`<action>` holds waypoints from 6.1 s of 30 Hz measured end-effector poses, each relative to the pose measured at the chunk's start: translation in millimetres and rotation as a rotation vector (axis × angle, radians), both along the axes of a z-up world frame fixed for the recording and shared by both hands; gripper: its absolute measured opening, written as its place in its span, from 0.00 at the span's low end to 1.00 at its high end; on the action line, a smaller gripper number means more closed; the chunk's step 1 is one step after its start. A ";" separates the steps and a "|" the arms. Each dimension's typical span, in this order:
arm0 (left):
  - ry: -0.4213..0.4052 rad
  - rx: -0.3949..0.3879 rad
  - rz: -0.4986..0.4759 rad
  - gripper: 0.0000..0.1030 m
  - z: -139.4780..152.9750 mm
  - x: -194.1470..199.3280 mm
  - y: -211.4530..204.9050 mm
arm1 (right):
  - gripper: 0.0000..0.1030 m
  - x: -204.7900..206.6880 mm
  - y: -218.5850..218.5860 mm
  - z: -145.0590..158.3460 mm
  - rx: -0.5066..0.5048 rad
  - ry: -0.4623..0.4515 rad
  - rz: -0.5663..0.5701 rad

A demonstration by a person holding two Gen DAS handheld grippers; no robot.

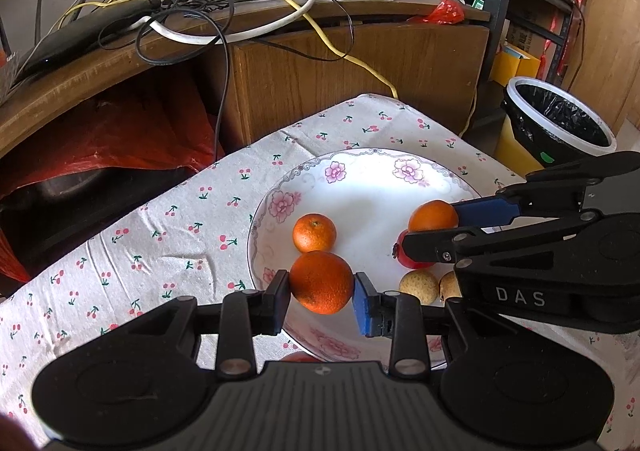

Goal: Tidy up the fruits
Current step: 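Carry tangerines in both grippers over the white bowl, then open right gripper to drop its tangerine while left gripper releases its tangerine into bowl, then move left tool toward large dark red tomato while right tool approaches cherry tomato, then close right gripper on red cherry tomato while left gripper closes on large tomato, then lift both tomatoes off the cloth and carry them toward the bowl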

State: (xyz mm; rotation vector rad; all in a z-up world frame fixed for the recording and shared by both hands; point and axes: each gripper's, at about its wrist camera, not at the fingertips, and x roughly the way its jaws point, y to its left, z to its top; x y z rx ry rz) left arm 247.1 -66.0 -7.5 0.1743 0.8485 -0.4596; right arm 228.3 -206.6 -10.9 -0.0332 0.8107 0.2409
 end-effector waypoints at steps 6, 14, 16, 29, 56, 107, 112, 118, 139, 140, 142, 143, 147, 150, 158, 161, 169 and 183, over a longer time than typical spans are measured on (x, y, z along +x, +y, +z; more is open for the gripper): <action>0.003 -0.003 0.000 0.40 0.2 0.5 0.1 | 0.31 0.1 -1.2 0.1 0.000 0.000 -0.007; 0.009 -0.008 0.006 0.40 0.1 0.7 1.0 | 0.33 1.0 -2.0 0.1 0.002 0.000 -0.013; 0.011 -0.009 0.007 0.40 0.0 0.9 1.0 | 0.33 1.1 -2.3 -0.1 0.003 0.001 -0.012; 0.011 -0.023 0.009 0.44 1.9 0.4 1.5 | 0.33 0.1 -5.8 2.3 0.016 -0.008 -0.030; -0.011 -0.005 -0.044 0.55 12.5 -22.7 7.5 | 0.37 -13.8 -25.6 17.6 0.038 -0.060 -0.074; 0.027 0.020 0.001 0.56 8.3 -66.5 92.1 | 0.32 -56.2 76.5 -25.4 0.014 0.132 0.308; 0.038 0.017 -0.005 0.57 5.3 -64.2 89.2 | 0.22 -57.4 76.7 -28.5 -0.017 0.152 0.315; 0.043 0.013 -0.040 0.57 2.2 -63.1 76.2 | 0.22 -62.3 65.9 -24.9 -0.013 0.170 0.296; 0.062 0.055 -0.089 0.58 -31.3 -25.1 26.1 | 0.22 -62.1 22.3 -20.5 0.038 0.195 0.196; 0.060 0.057 -0.090 0.58 -31.1 -26.2 25.2 | 0.22 -62.1 21.0 -20.1 0.040 0.195 0.192; 0.070 0.040 -0.084 0.50 -30.7 -26.1 25.9 | 0.22 -62.1 19.3 -19.6 0.042 0.193 0.186; 0.076 0.032 -0.081 0.48 -30.4 -25.7 26.0 | 0.22 -61.9 19.4 -19.4 0.041 0.192 0.184; 0.079 0.047 -0.078 0.47 -29.0 -26.6 23.4 | 0.22 -61.4 21.7 -16.9 0.034 0.182 0.185; 0.087 0.050 -0.085 0.47 -27.7 -31.9 25.6 | 0.22 -61.4 20.5 -16.5 0.026 0.178 0.182; 0.115 0.052 -0.101 0.47 -20.9 -51.9 32.1 | 0.22 -63.2 21.5 -16.4 0.003 0.182 0.173; 0.114 0.046 -0.120 0.47 -16.6 -61.2 32.1 | 0.22 -64.3 24.9 -15.8 -0.005 0.178 0.183; 0.138 0.061 -0.144 0.47 -18.3 -81.2 39.0 | 0.22 -67.6 30.7 -22.6 -0.046 0.196 0.200; 0.119 0.085 -0.160 0.47 -23.1 -88.3 40.7 | 0.23 -71.5 35.0 -24.6 -0.082 0.181 0.223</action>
